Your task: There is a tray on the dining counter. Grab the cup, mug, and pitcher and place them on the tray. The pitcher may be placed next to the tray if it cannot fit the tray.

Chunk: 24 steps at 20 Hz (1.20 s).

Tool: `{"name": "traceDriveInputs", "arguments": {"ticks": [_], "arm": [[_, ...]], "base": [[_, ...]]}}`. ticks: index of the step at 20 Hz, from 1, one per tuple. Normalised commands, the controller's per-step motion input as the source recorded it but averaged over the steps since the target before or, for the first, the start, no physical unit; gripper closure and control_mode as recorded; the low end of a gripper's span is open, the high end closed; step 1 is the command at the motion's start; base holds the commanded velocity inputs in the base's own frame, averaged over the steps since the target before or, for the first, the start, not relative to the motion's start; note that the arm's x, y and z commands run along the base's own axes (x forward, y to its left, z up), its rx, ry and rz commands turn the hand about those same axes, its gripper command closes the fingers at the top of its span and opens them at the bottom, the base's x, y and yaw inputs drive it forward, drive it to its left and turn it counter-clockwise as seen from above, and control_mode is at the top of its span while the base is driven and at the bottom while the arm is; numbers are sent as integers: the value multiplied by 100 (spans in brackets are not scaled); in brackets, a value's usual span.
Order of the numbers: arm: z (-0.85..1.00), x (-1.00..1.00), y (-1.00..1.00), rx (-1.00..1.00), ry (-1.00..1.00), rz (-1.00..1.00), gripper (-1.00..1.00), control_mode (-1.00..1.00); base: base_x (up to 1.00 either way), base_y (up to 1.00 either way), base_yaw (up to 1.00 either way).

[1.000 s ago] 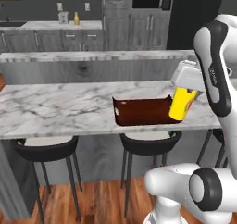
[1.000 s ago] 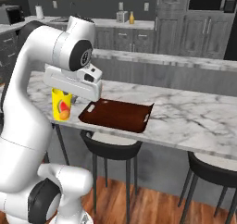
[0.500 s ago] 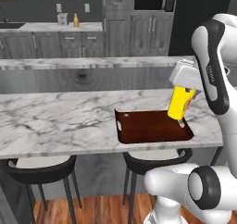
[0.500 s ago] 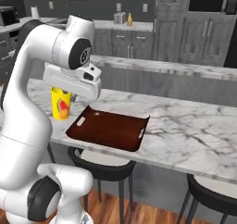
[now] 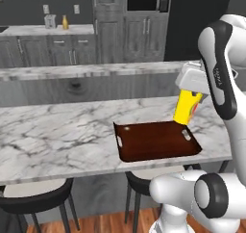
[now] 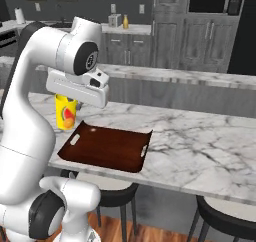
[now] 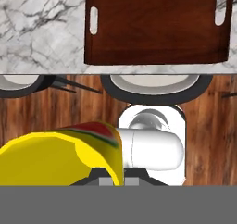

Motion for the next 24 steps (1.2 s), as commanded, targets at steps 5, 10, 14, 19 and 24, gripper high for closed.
{"name": "traceDriveInputs", "arguments": {"ticks": [5,10,14,19,24], "arm": [[0,0,0,0,0,0,100,100],[0,0,0,0,0,0,100,100],[0,0,0,0,0,0,100,100],[0,0,0,0,0,0,100,100],[0,0,0,0,0,0,100,100]], "base": [[42,9,-20],[39,10,-18],[28,1,-8],[22,4,-8],[18,7,-13]]}}
